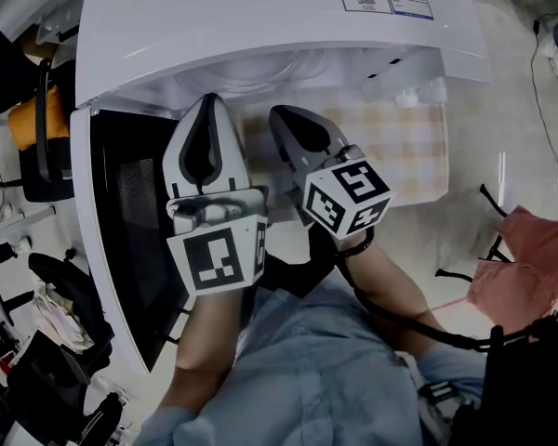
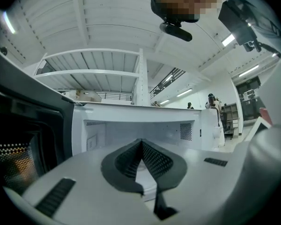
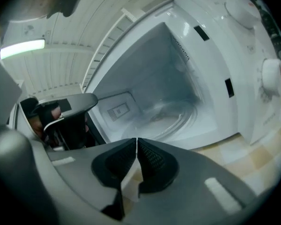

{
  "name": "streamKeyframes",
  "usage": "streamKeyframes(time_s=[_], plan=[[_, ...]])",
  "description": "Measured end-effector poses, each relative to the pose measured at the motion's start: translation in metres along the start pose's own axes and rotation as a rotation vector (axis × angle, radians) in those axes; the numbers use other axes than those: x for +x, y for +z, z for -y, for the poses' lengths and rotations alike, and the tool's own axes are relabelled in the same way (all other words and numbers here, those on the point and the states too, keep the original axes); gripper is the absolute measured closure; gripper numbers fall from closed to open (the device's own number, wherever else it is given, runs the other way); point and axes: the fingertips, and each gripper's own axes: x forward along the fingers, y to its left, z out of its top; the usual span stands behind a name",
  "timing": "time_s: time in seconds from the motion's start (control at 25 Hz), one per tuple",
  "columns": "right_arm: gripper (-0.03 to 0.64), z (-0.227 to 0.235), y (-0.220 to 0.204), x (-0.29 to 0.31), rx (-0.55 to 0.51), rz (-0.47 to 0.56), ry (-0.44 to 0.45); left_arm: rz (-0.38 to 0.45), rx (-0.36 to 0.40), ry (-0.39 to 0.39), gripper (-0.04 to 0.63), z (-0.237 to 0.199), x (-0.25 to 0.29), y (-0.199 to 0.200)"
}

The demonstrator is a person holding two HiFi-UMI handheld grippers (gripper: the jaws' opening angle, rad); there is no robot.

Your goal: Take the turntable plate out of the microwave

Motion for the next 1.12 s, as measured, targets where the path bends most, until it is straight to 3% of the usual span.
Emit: streamKeyframes(time_s=[0.36,0.6,0.88,1.12], plan=[[0.497,-0.002,-0.003,0.014,0.381,-0.023,0.085,-0.057,-0.018,-0.034,0.588,0.004,0.006,0.0],[0.488,0.002,-0.002,0.025,0.56,-0.016,0.084,-0.072,-0.034,-0.042,0.588,0.0,0.012,0.006],[0.541,0.01,0.0,0.029,0.653,-0.023,0.016,-0.117,-0.059,-0.06,0.588,-0.004,0.019,0.002],[0.478,0.013,-0.024,0.032,0.759,-0.07,-0.033,-0.139,-0.087,-0.063,0.588,-0.007,0.023,-0.001]])
